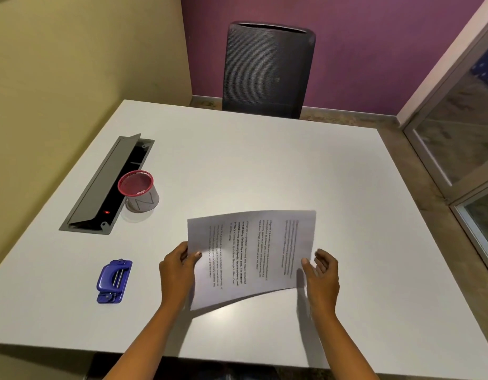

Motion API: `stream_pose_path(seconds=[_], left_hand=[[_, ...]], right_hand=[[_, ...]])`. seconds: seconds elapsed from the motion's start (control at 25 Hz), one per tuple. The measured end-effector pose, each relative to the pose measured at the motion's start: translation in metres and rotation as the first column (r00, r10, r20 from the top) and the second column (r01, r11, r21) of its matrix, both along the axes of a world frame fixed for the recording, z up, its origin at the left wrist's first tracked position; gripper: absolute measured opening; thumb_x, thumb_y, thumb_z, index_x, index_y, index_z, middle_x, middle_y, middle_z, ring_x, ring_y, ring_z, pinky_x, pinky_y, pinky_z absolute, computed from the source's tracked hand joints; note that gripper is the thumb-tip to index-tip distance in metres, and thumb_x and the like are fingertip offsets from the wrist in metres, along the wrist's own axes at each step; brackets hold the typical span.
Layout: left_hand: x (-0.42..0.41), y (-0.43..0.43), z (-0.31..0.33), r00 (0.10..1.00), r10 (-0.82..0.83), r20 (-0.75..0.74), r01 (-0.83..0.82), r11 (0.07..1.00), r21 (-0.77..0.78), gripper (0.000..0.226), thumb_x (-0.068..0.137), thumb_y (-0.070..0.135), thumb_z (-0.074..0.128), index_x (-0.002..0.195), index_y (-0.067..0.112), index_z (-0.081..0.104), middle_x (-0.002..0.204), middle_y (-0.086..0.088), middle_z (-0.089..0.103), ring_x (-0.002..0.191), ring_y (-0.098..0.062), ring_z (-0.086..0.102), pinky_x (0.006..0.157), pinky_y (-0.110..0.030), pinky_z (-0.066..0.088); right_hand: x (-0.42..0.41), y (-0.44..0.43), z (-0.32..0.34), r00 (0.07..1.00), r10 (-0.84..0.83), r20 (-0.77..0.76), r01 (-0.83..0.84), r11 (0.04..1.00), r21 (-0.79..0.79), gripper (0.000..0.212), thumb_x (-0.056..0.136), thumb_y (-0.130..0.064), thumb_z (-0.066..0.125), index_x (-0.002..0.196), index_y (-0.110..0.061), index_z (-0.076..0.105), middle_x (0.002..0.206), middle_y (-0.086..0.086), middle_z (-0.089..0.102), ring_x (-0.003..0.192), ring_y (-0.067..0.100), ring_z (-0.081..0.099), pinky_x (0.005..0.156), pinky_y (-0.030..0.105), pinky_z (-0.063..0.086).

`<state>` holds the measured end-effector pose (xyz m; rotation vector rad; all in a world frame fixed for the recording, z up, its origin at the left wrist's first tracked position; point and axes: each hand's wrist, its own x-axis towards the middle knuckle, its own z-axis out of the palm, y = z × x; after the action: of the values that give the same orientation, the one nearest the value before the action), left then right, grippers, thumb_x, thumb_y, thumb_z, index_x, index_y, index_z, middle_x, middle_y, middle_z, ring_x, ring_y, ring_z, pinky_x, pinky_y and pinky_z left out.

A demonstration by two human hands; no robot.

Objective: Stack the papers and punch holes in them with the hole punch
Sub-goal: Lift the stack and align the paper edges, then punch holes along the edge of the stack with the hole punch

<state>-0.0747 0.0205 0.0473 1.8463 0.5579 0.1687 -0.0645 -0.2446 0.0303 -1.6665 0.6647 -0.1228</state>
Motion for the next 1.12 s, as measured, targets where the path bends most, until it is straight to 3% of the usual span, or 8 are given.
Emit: stream_pose_path(seconds=[0.16,0.32,0.4,0.72,0.8,0.88,1.0,1.12], left_hand=[[0.002,0.001,-0.004,0.984,0.170,-0.044,-0.175,0.976,-0.133,0.022,0.089,0.005,0.060,0.108,0.012,0.067,0.095,0.001,0.069,0.083,-0.016,0.065,0.067,-0.018,0.046],[-0.003,-0.007,-0.016,0.937,0.316,-0.148,-0.348,0.881,-0.321,0.019,0.088,0.004,0.061,0.106,0.007,0.066,0.099,-0.005,0.070,0.091,-0.024,0.065,0.081,-0.028,0.048],[-0.009,-0.019,-0.019,0.911,0.357,-0.205,-0.411,0.819,-0.400,0.018,0.089,0.002,0.061,0.105,0.009,0.065,0.096,-0.003,0.068,0.089,-0.023,0.063,0.084,-0.031,0.046],[-0.028,-0.041,-0.028,0.936,0.253,-0.246,-0.349,0.766,-0.540,0.019,0.090,0.005,0.060,0.107,0.012,0.065,0.101,-0.002,0.070,0.096,-0.021,0.065,0.090,-0.036,0.051],[-0.032,-0.034,-0.024,0.956,0.171,-0.238,-0.277,0.793,-0.543,0.008,0.093,0.010,0.057,0.096,0.010,0.065,0.089,-0.003,0.068,0.080,-0.017,0.064,0.075,-0.026,0.053],[-0.034,-0.017,-0.027,0.943,0.155,-0.294,-0.280,0.848,-0.450,0.019,0.096,0.016,0.052,0.083,0.006,0.060,0.080,-0.012,0.066,0.069,-0.021,0.063,0.066,-0.026,0.055],[-0.036,0.018,-0.027,0.926,0.214,-0.311,-0.244,0.968,-0.062,0.023,0.098,0.017,0.047,0.109,0.004,0.062,0.097,-0.010,0.067,0.080,-0.021,0.061,0.068,-0.021,0.047],[-0.036,0.057,-0.021,0.957,0.227,-0.181,-0.180,0.953,0.243,0.029,0.094,0.006,0.052,0.122,0.000,0.057,0.124,-0.014,0.057,0.102,-0.022,0.056,0.083,-0.025,0.043]], right_hand=[[-0.007,0.013,-0.002,0.980,0.003,-0.197,0.010,0.998,0.066,0.062,0.085,-0.023,0.071,0.136,-0.015,0.038,0.136,0.004,0.046,0.125,0.023,0.047,0.100,0.033,0.041],[-0.011,0.032,-0.001,0.957,0.192,-0.217,-0.051,0.850,0.524,0.056,0.074,-0.030,0.077,0.119,-0.007,0.053,0.106,0.003,0.056,0.099,0.013,0.054,0.103,0.029,0.041],[-0.007,0.044,0.006,0.961,0.237,-0.146,-0.097,0.779,0.620,0.046,0.083,-0.024,0.071,0.122,-0.004,0.057,0.111,0.003,0.064,0.104,0.014,0.059,0.103,0.029,0.042],[0.024,0.064,-0.003,0.969,0.176,-0.175,-0.134,0.965,0.227,0.021,0.086,-0.001,0.055,0.096,-0.015,0.067,0.102,0.007,0.073,0.096,0.028,0.069,0.092,0.045,0.054],[0.028,0.058,-0.007,0.962,0.190,-0.194,-0.155,0.971,0.184,0.023,0.085,0.000,0.055,0.088,-0.020,0.067,0.097,0.005,0.073,0.092,0.026,0.069,0.090,0.042,0.055],[0.030,0.052,-0.012,0.948,0.231,-0.217,-0.200,0.967,0.156,0.026,0.085,0.001,0.055,0.093,-0.021,0.067,0.098,0.003,0.072,0.093,0.025,0.069,0.091,0.042,0.054],[0.032,0.041,-0.026,0.918,0.285,-0.276,-0.259,0.957,0.128,0.030,0.088,0.001,0.055,0.112,-0.012,0.066,0.109,0.006,0.071,0.099,0.027,0.067,0.095,0.045,0.052],[0.032,0.032,-0.037,0.898,0.310,-0.314,-0.302,0.950,0.073,0.031,0.088,-0.001,0.056,0.116,-0.012,0.065,0.113,0.006,0.070,0.100,0.026,0.066,0.097,0.045,0.051]])
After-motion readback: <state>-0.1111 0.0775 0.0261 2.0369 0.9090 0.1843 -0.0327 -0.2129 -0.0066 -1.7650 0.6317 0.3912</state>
